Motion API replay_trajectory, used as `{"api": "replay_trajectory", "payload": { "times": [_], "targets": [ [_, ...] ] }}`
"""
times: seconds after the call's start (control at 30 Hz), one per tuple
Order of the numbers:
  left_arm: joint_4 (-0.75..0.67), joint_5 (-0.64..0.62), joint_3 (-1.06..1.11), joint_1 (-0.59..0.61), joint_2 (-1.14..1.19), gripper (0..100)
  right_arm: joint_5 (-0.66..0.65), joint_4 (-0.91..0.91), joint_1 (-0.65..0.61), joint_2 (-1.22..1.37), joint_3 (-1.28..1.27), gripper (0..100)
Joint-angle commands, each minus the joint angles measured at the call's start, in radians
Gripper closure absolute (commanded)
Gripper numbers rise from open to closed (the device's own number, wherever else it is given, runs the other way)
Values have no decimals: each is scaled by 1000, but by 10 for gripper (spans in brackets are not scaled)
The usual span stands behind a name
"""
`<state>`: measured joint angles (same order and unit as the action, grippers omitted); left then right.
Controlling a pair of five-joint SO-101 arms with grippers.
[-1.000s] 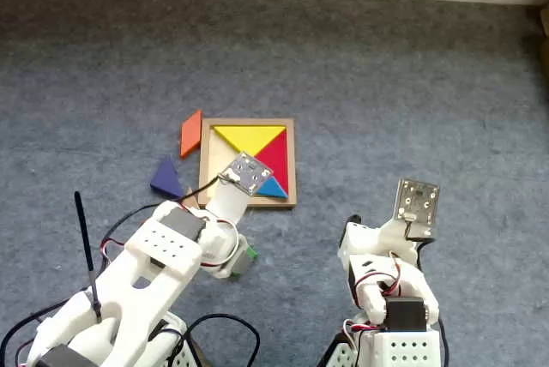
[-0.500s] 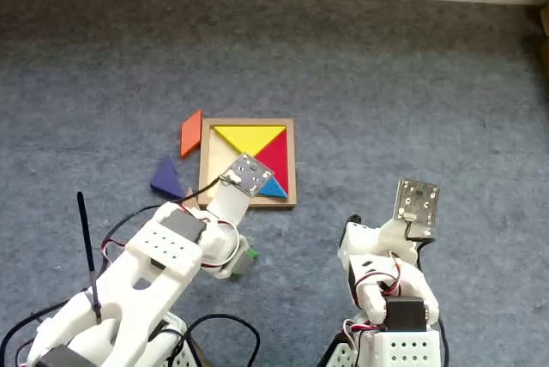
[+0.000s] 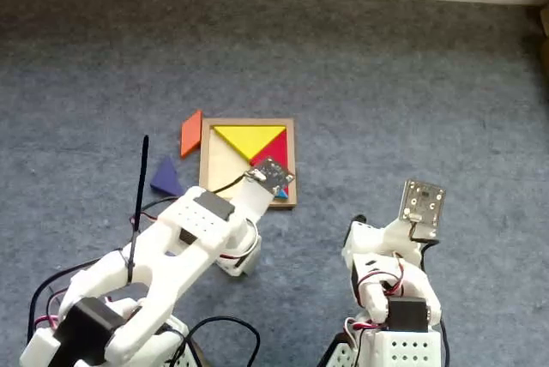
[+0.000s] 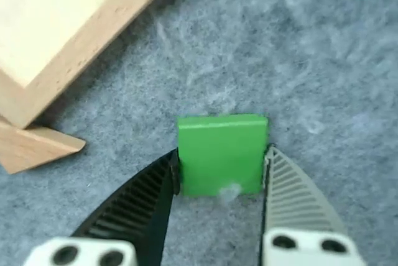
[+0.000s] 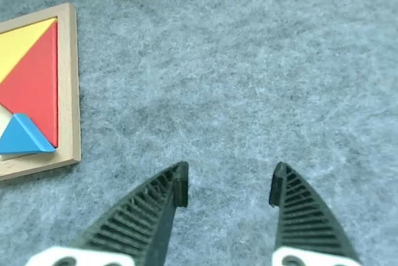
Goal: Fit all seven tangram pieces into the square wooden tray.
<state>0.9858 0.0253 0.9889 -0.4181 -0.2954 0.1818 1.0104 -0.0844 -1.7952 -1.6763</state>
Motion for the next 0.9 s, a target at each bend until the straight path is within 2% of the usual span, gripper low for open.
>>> {"api": "replay_trajectory", "payload": {
  "times": [0.0, 0.1, 0.33, 0.5, 0.67, 0.87],
  "targets": [
    [11, -6, -33, -18, -7, 942, 9, 5, 15, 8, -128, 782],
    [15, -6, -33, -25, -28, 990, 9, 5, 15, 8, -128, 782],
    [138, -5, -87, -36, -186, 988, 9, 5, 16, 8, -128, 782],
    [170, -5, -134, -28, -251, 912, 9, 5, 16, 8, -128, 782],
    [166, -5, -148, -30, -249, 883, 9, 5, 16, 8, -128, 782],
    [147, -11, -74, -28, -249, 704, 9, 5, 16, 8, -128, 782]
  ]
}}
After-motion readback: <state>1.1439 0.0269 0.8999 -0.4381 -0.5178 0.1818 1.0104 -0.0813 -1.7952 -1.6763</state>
